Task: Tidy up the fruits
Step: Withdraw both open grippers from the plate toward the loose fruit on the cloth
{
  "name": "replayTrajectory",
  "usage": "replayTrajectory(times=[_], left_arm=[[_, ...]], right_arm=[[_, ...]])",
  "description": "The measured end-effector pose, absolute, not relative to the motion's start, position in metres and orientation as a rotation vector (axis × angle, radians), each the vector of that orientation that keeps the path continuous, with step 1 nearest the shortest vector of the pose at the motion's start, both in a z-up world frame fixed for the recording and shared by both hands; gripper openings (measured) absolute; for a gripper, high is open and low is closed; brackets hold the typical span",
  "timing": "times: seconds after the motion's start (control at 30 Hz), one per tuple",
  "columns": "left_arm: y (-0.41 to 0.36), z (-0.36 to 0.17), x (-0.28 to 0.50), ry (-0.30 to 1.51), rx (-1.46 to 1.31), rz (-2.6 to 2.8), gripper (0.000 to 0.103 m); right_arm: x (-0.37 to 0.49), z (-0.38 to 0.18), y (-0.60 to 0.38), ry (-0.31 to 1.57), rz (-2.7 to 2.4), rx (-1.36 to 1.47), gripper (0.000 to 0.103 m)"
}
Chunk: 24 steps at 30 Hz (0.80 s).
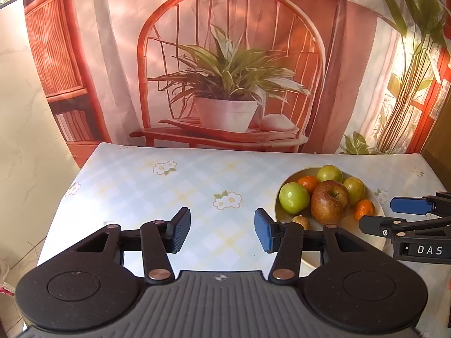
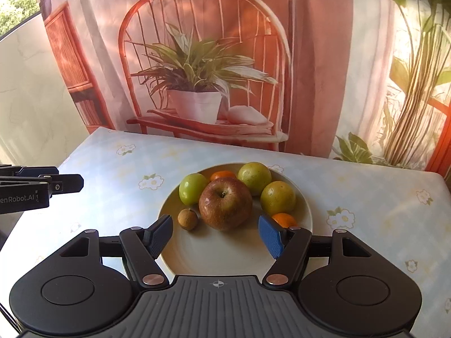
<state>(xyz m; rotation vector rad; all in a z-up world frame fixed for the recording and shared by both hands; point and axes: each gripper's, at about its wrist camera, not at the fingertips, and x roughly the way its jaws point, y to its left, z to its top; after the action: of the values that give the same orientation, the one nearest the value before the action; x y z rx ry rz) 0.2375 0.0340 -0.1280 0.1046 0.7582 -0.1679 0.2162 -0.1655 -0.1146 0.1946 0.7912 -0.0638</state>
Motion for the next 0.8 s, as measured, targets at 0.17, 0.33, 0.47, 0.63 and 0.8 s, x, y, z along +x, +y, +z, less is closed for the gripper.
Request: replayTrajectory(times=[0.17, 0.33, 0.47, 0.63, 0.8], left_arm=[[0.041, -0.124, 0.220, 0.758, 0.117, -0.144, 0.055], [0.047, -0.122, 0.203, 0.756, 0.114, -0.140, 0.055], [0.048, -0.123, 0.191, 0.759, 0.112, -0.137, 0.055], [0.048, -0.123, 0.179, 0.755, 0.098, -0.140, 0.056], [0.047, -0.124, 0.166, 0.749, 0.082, -0.147, 0.056]], right_arm=[[0.192, -0.111, -0.167, 0.765, -0.094, 0.232, 0.064], [0.171, -0.108, -0.166, 0.733, -0.128, 0.248, 0.064], [0.155, -0.108, -0.167, 0.711, -0.155, 0.264, 0.064], [0.136, -0.108, -0.169, 0.698, -0.180, 0.286, 0.064], [0.116, -0.111, -0.172, 0.698, -0.192, 0.293, 0.064]])
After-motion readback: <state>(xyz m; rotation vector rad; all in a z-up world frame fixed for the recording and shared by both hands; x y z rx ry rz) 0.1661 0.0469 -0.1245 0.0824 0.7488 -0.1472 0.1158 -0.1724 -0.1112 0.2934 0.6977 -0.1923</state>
